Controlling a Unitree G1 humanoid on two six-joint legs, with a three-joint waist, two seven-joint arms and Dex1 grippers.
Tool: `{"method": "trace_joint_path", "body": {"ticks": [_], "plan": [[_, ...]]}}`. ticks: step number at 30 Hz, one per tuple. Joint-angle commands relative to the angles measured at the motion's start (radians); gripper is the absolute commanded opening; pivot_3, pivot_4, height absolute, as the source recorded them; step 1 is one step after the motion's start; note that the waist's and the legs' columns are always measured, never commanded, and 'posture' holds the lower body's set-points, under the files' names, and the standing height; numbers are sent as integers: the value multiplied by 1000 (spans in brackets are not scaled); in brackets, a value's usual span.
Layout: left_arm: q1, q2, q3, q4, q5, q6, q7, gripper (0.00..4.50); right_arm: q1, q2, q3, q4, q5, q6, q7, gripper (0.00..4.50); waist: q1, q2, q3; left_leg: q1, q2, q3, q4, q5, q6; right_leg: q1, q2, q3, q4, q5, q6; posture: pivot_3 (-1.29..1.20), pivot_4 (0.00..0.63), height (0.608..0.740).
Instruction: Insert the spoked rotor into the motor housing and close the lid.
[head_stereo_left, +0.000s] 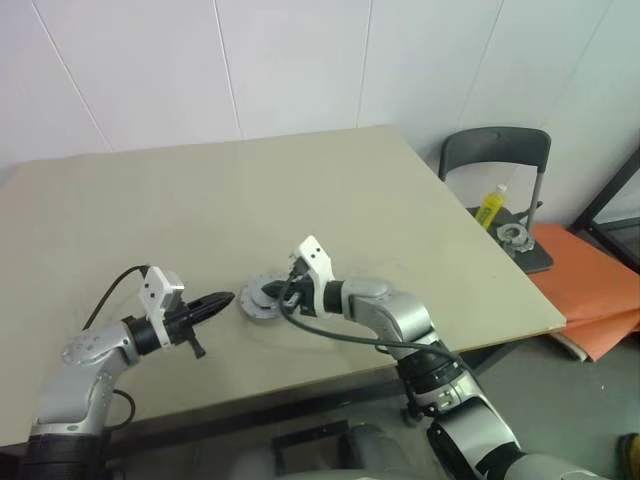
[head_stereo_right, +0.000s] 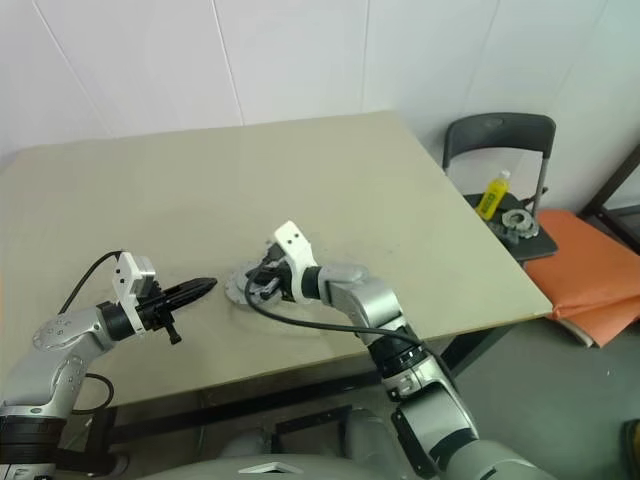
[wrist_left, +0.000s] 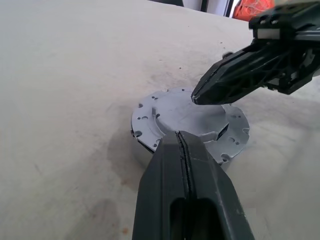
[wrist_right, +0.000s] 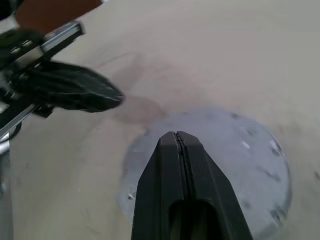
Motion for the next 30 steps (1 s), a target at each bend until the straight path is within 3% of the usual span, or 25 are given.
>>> {"method": "trace_joint_path", "body": {"ticks": [1, 4, 7, 19, 28, 30], "plan": [[-31, 0, 7, -9, 1, -22, 1, 37, -75, -17, 57, 49, -56, -76, 65, 0, 1, 0, 0, 0, 0, 0, 0, 0, 0, 0, 0, 0, 0, 0, 0, 0, 0, 740], [-33, 2, 11, -7, 1, -22, 0, 37, -125, -48, 104, 132, -118, -143, 112, 0, 2, 0, 0, 0, 0, 0, 1, 0, 0, 0, 0, 0, 0, 0, 0, 0, 0, 740], [-30, 2, 14, -9, 1, -24, 0, 0, -154, -66, 119, 184, -142, -183, 165, 597, 1, 0, 0, 0, 0, 0, 0, 0, 0, 0, 0, 0, 0, 0, 0, 0, 0, 740], [-8, -10, 13, -28, -1, -27, 17, 0, -181, -10, 58, 308, -163, -203, 161, 4404, 2, 0, 0, 3, 0, 0, 1, 0, 0, 2, 0, 0, 4, 0, 0, 0, 0, 740], [-27, -8, 11, -9, 3, -38, 21, 0, -128, -17, 44, 255, -159, -166, 170, 4404, 1, 0, 0, 3, 0, 0, 1, 0, 0, 2, 0, 0, 4, 0, 0, 0, 0, 740], [-33, -7, 11, -2, 5, -41, 20, 0, -128, -23, 36, 263, -159, -175, 169, 4019, 2, -1, 0, 3, 0, 0, 1, 0, 0, 2, 0, 0, 4, 0, 0, 0, 0, 740]]}}
